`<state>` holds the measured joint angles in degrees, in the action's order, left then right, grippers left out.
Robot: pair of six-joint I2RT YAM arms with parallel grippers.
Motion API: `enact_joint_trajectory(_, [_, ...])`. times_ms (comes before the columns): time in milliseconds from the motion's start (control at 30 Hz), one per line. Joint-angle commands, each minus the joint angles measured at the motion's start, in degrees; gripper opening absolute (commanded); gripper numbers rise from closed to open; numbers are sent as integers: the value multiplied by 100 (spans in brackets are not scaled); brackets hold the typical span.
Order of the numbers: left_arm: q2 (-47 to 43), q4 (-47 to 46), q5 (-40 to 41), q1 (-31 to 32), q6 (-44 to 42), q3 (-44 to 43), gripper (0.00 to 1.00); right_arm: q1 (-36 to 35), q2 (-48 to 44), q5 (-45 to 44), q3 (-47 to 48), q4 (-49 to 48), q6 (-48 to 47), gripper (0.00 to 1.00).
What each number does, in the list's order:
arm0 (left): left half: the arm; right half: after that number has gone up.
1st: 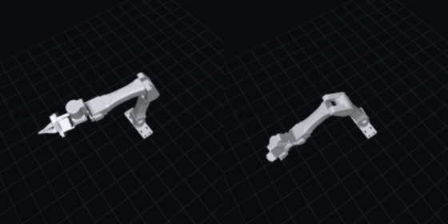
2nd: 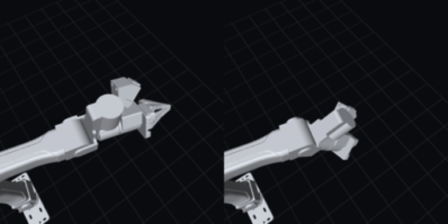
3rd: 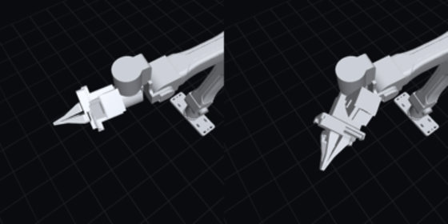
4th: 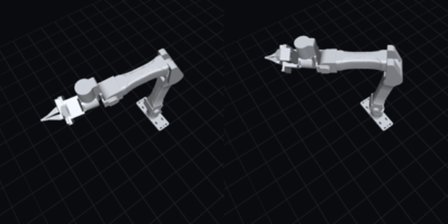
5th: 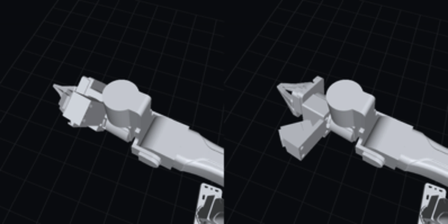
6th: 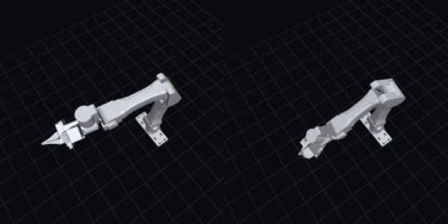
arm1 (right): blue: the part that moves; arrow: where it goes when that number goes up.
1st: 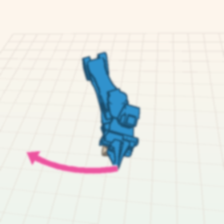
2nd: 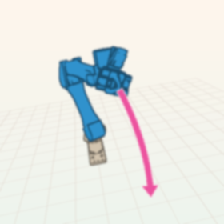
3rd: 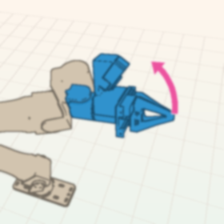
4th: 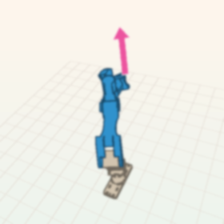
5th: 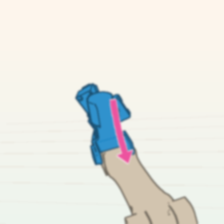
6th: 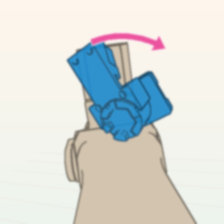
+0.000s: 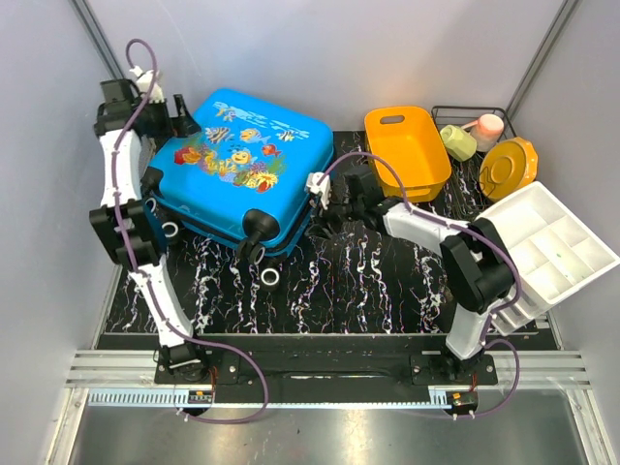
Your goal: Open, take out, and arrange the luggage
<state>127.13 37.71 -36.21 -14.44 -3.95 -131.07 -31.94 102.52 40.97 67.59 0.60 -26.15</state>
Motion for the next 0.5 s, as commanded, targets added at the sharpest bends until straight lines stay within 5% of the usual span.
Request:
enact_joint_trajectory(0, [-1661,1375,-89,-586,-553,282,99,-479,259,-72,587,-614,312,58])
enact_joint_trajectory(133, [-2972,2458,-97,-666,-1590,1668,99,-917,645,-186,957,-745,488,58])
enact_joint_trajectory(267, [-4475,3030,-492,-692,-2521,4038,99,-1225,962,-282,1422,-860,629,58])
enact_joint_trajectory(467, [-5856,3664,-915,-639,-3006,5240,99,-1385,683,-282,1661,-825,1059,60])
